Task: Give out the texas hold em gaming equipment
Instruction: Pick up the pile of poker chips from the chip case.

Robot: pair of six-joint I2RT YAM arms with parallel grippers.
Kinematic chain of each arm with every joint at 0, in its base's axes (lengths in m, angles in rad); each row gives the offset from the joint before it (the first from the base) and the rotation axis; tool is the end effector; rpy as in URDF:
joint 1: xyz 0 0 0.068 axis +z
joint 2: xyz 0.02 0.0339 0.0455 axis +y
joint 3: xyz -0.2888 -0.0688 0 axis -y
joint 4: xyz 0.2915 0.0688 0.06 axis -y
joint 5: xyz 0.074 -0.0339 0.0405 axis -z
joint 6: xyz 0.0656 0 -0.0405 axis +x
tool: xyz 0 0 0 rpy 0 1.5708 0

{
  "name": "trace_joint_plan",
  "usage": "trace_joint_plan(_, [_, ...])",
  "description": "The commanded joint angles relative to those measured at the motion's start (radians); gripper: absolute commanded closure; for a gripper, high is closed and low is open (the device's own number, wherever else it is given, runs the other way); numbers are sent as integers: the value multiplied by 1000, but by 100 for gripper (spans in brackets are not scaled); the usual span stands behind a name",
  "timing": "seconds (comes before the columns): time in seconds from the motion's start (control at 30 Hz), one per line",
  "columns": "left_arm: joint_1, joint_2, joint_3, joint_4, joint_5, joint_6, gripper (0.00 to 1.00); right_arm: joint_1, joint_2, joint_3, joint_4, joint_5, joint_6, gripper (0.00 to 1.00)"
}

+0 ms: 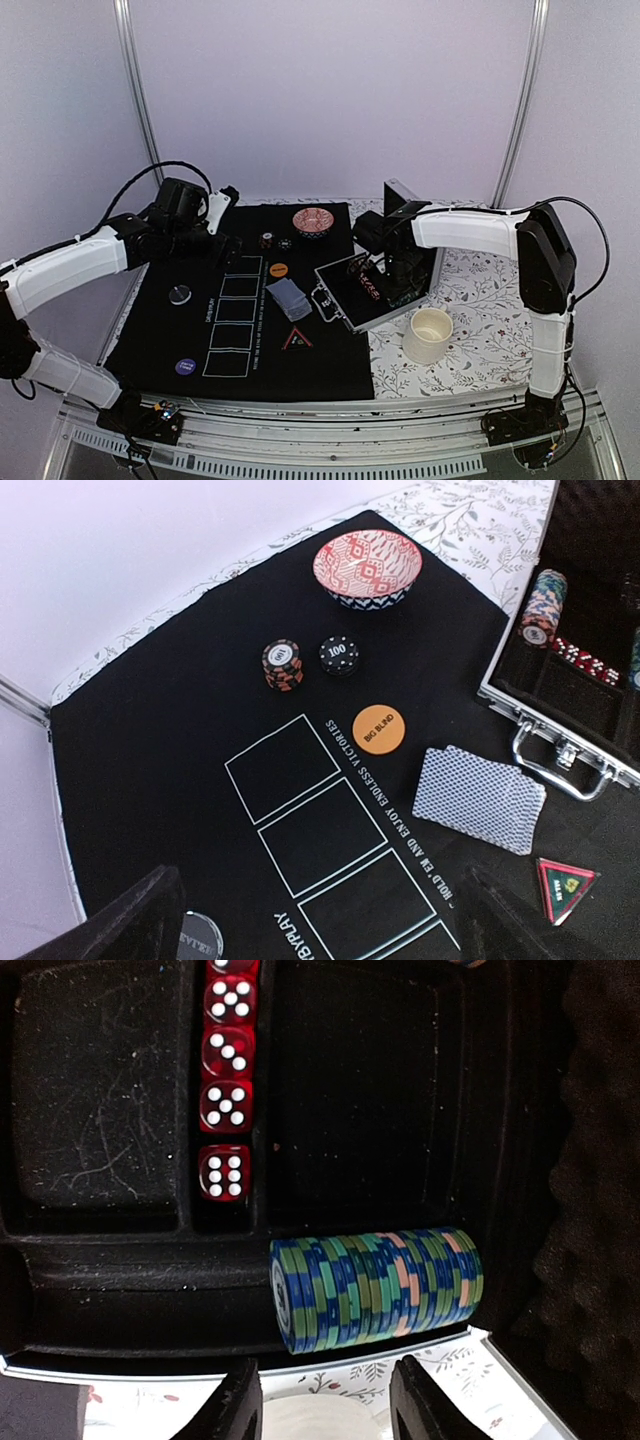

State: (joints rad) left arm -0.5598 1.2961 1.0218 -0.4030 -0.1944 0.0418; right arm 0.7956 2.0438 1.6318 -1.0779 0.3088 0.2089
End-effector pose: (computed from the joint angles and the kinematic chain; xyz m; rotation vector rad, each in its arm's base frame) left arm 0.3002 -0.1732 0.2836 0.5616 2.1621 -0.0635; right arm 0.3318 0.3101 0.1728 -0.8220 2.7846 -0.3395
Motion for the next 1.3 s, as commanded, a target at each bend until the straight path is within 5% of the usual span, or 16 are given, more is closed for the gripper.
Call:
trace_joint_plan(0.0, [5,17,-12,17,2,13,4,-9,36,18,27,15,-3,57])
trace_joint_plan(0.67, [12,34,-22,21,22,27,4,10,32,11,50,-50,-3,65])
trace_joint_plan(0.93, [12,39,-23,20,31,28,4,-4,44,24,14,59,8,60])
trace_joint_plan(1.27, [12,46,-23,18,40,30,4,-4,81,18,31,16,9,57])
